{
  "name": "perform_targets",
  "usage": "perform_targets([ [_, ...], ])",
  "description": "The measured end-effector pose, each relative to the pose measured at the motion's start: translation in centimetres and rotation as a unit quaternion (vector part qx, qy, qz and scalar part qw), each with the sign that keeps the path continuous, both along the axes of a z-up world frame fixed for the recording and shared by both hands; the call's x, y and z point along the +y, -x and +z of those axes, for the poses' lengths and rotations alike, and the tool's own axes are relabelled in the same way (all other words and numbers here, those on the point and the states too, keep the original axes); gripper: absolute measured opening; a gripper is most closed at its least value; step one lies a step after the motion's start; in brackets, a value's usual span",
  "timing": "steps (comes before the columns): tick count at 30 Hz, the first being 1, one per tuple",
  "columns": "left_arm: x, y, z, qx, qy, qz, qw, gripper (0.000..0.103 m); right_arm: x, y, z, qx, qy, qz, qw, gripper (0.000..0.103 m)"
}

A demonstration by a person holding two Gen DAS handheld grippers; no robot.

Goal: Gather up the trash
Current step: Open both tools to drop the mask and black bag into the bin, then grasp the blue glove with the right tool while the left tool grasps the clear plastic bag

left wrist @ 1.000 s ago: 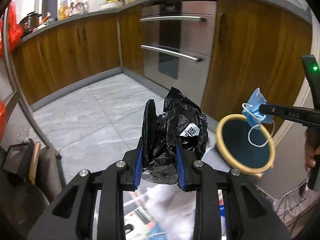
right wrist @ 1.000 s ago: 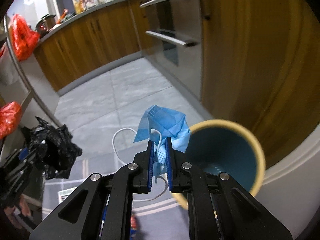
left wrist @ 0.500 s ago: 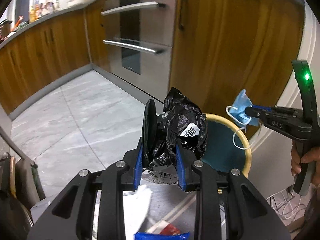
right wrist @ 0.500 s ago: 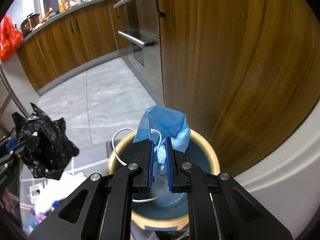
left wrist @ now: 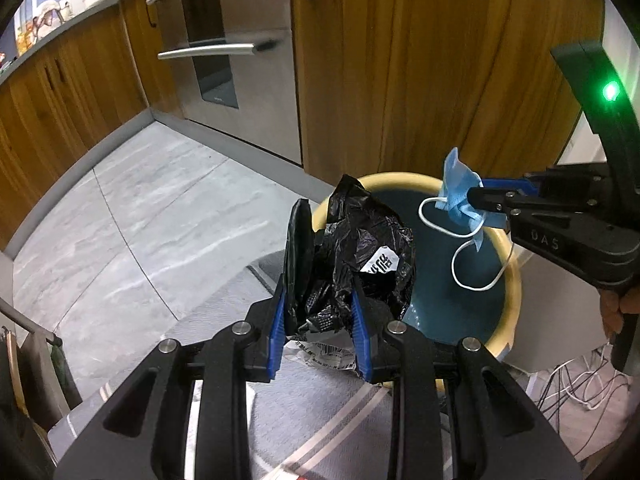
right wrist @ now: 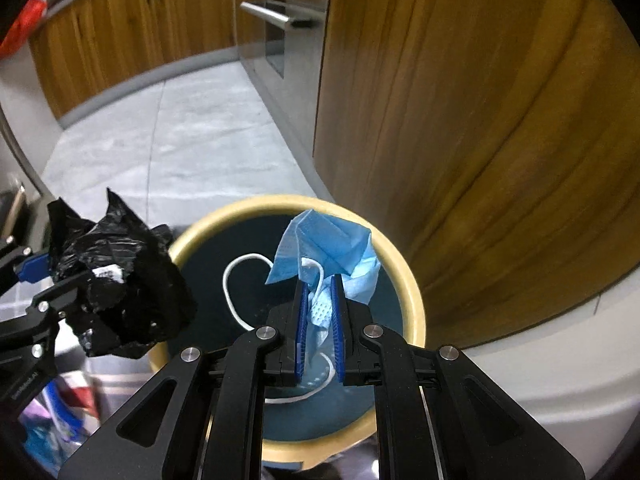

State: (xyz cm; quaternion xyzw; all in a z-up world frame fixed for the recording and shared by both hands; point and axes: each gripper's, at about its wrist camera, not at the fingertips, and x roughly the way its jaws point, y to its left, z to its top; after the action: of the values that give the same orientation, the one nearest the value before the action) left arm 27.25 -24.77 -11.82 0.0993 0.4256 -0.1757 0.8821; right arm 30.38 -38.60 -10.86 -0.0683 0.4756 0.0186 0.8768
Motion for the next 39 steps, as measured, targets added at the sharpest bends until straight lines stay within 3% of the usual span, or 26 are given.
perform_targets([
  [10,-2.7,-1.0,-1.9,0.006,-0.017,-0.023,0.9996,0.034,0.0,-0.1,-0.6,0.013,0.019,0.005,1.000,0.015],
  [13,-3.0,-0.6,-1.8,0.007,-0.016,-0.027,0.9995,0.038,-0.3,-0.2,-0.6,0.014,0.018,0.004,1.000,0.023],
  [15,-3.0,-0.4,-1.6,0.001,-0.021,-0.027,0.9994,0.058,-0.5,-0.3,-0.7,0.013,0.014,0.002,1.000,0.030],
  [16,-2.8,-0.1,-1.3,-0.007,-0.023,-0.026,0.9994,0.060,-0.5,-0.2,-0.5,0.010,0.014,0.000,1.000,0.033],
  [18,-2.3,0.3,-0.8,-0.013,-0.020,-0.025,0.9994,0.062,-0.6,-0.1,-0.2,0.002,0.011,0.000,1.000,0.044],
  [23,-0.2,1.8,0.5,-0.019,-0.018,-0.010,0.9996,0.066,-0.3,0.7,0.7,-0.016,0.013,0.006,1.000,0.057],
  [28,2.6,4.0,2.4,-0.028,-0.002,0.016,0.9995,0.077,1.1,2.6,2.7,-0.043,0.020,0.031,0.998,0.075],
  [33,5.7,7.3,5.0,-0.044,0.012,0.034,0.9983,0.089,2.7,5.1,5.2,-0.056,-0.006,0.040,0.998,0.092],
  [39,10.5,11.6,8.3,-0.068,0.010,0.051,0.9963,0.096,4.7,9.2,8.3,-0.086,-0.065,0.038,0.993,0.095],
])
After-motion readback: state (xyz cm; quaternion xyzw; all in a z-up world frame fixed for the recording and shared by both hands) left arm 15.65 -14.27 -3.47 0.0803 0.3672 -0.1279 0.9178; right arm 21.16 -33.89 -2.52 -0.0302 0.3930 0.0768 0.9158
